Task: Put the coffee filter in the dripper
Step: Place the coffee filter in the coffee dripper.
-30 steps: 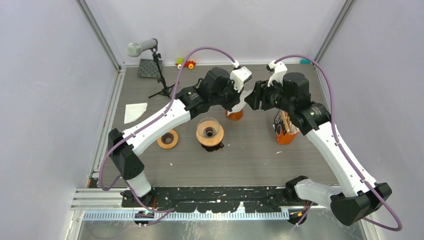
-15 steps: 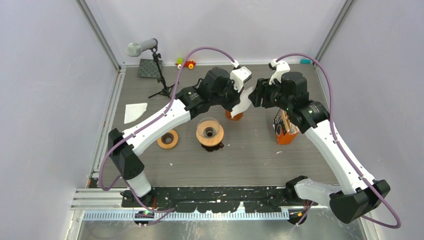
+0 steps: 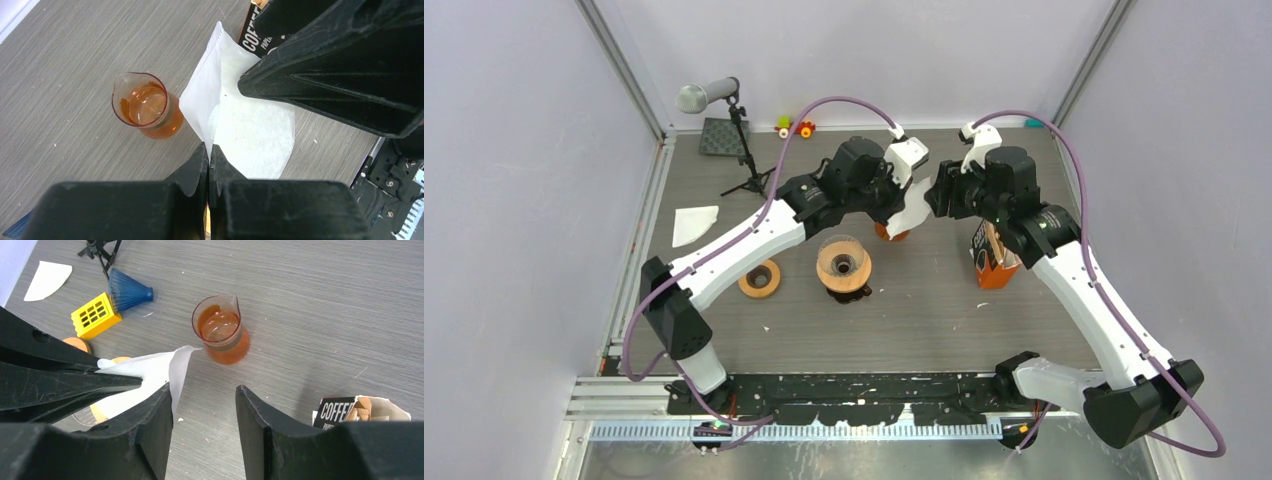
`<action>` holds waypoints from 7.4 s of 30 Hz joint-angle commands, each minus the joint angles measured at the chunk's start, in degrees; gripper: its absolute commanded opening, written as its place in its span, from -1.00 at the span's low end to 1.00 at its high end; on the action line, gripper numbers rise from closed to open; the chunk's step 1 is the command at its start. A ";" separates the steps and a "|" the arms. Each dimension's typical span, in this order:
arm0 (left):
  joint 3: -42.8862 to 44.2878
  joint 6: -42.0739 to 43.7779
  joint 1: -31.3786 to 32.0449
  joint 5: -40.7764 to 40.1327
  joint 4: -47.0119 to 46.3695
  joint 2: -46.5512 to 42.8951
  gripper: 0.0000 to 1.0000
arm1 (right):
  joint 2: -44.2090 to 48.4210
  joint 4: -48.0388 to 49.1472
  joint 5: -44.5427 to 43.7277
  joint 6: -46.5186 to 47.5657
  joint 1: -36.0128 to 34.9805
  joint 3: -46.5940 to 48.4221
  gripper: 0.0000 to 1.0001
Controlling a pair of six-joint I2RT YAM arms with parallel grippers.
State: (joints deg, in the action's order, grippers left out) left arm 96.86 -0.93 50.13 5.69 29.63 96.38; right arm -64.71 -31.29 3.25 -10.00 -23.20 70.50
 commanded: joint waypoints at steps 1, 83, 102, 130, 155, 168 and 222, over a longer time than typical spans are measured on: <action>-0.44 2.24 -0.03 2.59 -2.31 -3.25 -1.00 | 1.87 2.64 3.17 1.43 -0.33 -0.61 -0.01; -0.25 -10.60 -1.88 -3.62 -1.25 1.44 -0.39 | -5.07 8.89 13.71 -32.63 6.73 -1.52 -0.99; -1.20 1.37 -1.88 -0.85 -0.59 -2.42 -1.00 | -2.57 4.56 8.42 -14.83 3.64 -0.42 -0.26; 3.31 1.32 -1.87 -5.10 0.91 0.27 -0.90 | -3.65 5.69 11.19 -19.83 3.61 0.90 -0.99; 6.61 2.81 -2.58 -2.73 1.89 3.67 -1.00 | -5.20 11.01 17.25 -26.69 6.13 -3.03 -0.66; 3.20 18.04 -3.74 4.63 19.80 -6.25 -1.00 | -0.16 0.10 29.34 -3.16 6.11 0.28 0.30; -14.84 37.32 -9.17 12.84 21.87 -8.26 -1.00 | -3.73 22.45 39.97 -9.60 1.14 -17.41 0.39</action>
State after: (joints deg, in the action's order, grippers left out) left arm 82.41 35.18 41.21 18.20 54.11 87.64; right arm -68.29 -12.62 42.72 -19.88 -21.43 53.25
